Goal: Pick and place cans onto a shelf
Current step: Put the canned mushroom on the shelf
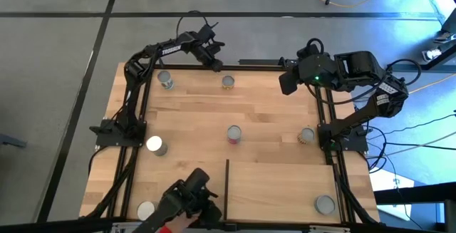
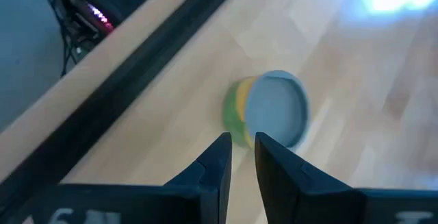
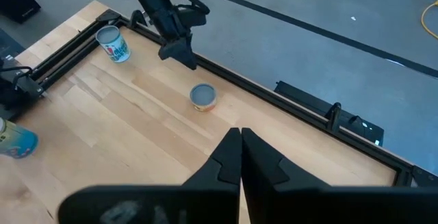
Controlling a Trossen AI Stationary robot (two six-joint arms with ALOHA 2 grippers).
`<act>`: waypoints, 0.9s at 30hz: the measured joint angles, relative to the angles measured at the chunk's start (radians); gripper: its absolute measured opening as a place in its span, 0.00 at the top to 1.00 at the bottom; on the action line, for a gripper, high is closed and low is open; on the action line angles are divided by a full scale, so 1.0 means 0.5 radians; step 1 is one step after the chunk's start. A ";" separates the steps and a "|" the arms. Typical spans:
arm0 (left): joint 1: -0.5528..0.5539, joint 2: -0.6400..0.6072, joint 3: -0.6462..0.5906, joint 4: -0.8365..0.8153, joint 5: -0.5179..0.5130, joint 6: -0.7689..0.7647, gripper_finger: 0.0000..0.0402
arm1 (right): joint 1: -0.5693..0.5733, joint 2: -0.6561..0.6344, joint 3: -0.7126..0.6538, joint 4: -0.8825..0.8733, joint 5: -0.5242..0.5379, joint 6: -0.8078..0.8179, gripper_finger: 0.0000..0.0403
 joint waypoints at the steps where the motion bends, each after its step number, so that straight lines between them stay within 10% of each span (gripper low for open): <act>1: -0.003 0.000 0.000 0.001 -0.019 0.002 0.86 | 0.000 0.000 0.000 0.000 -0.001 0.000 0.99; 27: -0.148 0.036 -0.002 0.016 -0.152 0.435 0.86 | -0.001 0.000 0.000 -0.002 0.048 -0.056 0.99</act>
